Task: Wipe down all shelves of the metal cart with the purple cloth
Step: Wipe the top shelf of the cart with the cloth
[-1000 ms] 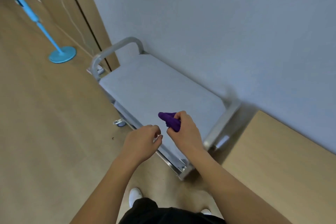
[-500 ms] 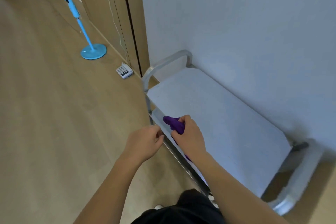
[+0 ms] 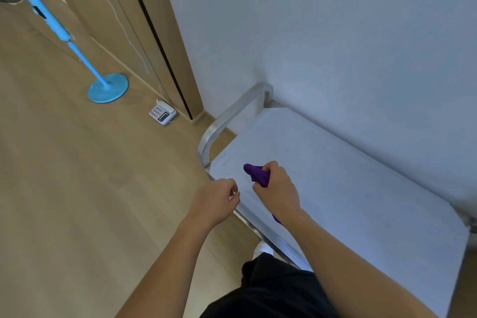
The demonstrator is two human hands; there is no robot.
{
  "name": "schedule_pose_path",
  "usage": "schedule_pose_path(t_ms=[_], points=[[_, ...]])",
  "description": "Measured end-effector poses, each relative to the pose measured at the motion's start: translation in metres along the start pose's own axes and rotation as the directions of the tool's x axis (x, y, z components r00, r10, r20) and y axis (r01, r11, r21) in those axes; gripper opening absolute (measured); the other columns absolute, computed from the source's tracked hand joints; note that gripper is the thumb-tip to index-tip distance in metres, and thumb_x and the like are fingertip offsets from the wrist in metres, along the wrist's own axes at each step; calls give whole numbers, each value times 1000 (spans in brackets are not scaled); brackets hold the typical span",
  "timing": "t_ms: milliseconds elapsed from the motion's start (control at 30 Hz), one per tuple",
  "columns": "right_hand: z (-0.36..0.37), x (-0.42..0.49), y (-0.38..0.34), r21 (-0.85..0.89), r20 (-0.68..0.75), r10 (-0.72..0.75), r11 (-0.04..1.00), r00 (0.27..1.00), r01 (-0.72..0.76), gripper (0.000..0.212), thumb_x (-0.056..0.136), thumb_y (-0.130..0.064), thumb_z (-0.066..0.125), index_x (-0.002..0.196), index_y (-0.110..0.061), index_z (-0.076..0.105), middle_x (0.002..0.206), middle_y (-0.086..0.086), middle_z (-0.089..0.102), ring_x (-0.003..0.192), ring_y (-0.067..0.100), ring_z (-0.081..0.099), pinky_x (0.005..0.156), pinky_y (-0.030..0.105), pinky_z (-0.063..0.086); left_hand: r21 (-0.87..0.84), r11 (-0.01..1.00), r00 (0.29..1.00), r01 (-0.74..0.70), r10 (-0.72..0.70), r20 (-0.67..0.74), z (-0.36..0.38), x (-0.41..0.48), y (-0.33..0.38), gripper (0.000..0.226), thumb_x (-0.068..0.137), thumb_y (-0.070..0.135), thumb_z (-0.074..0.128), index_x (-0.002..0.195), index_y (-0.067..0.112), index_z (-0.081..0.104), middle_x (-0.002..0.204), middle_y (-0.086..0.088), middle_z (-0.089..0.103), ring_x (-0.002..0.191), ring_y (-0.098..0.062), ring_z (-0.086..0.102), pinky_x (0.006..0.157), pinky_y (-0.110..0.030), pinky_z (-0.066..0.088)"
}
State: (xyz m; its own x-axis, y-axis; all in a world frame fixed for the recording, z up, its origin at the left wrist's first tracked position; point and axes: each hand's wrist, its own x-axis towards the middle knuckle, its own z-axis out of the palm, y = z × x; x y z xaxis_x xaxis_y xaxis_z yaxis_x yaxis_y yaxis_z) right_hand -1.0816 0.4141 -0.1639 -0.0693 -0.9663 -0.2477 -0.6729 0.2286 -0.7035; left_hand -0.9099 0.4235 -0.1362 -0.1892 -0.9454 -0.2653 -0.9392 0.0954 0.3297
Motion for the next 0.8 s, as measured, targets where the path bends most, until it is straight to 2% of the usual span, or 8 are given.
schedule_pose_path(t_ms=[167, 267, 367, 433, 533, 633, 733, 800], points=[[12, 41, -9, -82, 4, 83, 993, 997, -82, 43, 84, -36, 67, 118, -21, 44, 109, 1, 51, 87, 18, 58, 70, 26, 51, -13, 999, 996, -31, 32, 82, -4, 59, -21, 23, 98, 33, 47, 110, 21, 63, 109, 8, 67, 89, -12, 63, 73, -29, 51], [24, 59, -9, -93, -46, 123, 988, 991, -127, 44, 84, -39, 66, 117, -20, 45, 109, 2, 50, 85, 19, 58, 69, 30, 53, 18, 997, 987, -72, 69, 146, 5, 91, -36, 25, 99, 32, 47, 113, 19, 62, 113, 5, 64, 97, -15, 62, 79, -35, 53], [46, 76, -3, -156, -123, 154, 973, 980, -173, 48, 86, -41, 64, 123, -17, 45, 114, 4, 48, 94, 22, 56, 72, 34, 54, 82, 984, 965, -158, 136, 225, 27, 119, -54, 30, 98, 34, 47, 118, 17, 61, 120, 0, 58, 105, -20, 57, 85, -39, 51], [64, 82, 5, -259, -115, 204, 939, 972, -228, 48, 88, -36, 60, 128, -16, 42, 121, 7, 46, 104, 26, 51, 78, 37, 53, 126, 966, 941, -225, 182, 285, 41, 128, -66, 33, 97, 33, 48, 121, 13, 60, 124, -4, 54, 109, -24, 54, 88, -39, 49], [90, 80, 15, -395, -100, 287, 867, 953, -303, 52, 91, -20, 56, 138, -19, 34, 134, 10, 40, 116, 29, 43, 89, 36, 47, 167, 928, 890, -332, 250, 381, 49, 134, -86, 35, 97, 30, 47, 120, 8, 59, 126, -6, 50, 112, -24, 50, 86, -37, 49], [109, 77, 9, -431, -186, 276, 839, 943, -331, 70, 87, -7, 56, 147, -26, 26, 145, 12, 33, 129, 32, 35, 102, 41, 40, 172, 883, 834, -437, 327, 444, 43, 139, -105, 29, 97, 27, 45, 111, 6, 58, 127, -5, 46, 111, -20, 48, 80, -34, 50], [126, 83, -1, -411, -185, 323, 832, 928, -372, 70, 91, -9, 49, 150, -33, 19, 158, 8, 15, 145, 34, 14, 112, 47, 29, 181, 825, 779, -536, 401, 483, 40, 142, -121, 20, 97, 24, 44, 98, 8, 56, 125, -4, 45, 107, -18, 48, 75, -34, 51], [142, 85, -9, -441, -132, 327, 826, 936, -351, 67, 93, -13, 46, 150, -36, 18, 161, 4, 8, 147, 33, 2, 116, 50, 22, 182, 780, 742, -599, 455, 492, 41, 143, -130, 22, 96, 23, 45, 100, 7, 58, 127, -3, 44, 109, -18, 48, 77, -37, 53]])
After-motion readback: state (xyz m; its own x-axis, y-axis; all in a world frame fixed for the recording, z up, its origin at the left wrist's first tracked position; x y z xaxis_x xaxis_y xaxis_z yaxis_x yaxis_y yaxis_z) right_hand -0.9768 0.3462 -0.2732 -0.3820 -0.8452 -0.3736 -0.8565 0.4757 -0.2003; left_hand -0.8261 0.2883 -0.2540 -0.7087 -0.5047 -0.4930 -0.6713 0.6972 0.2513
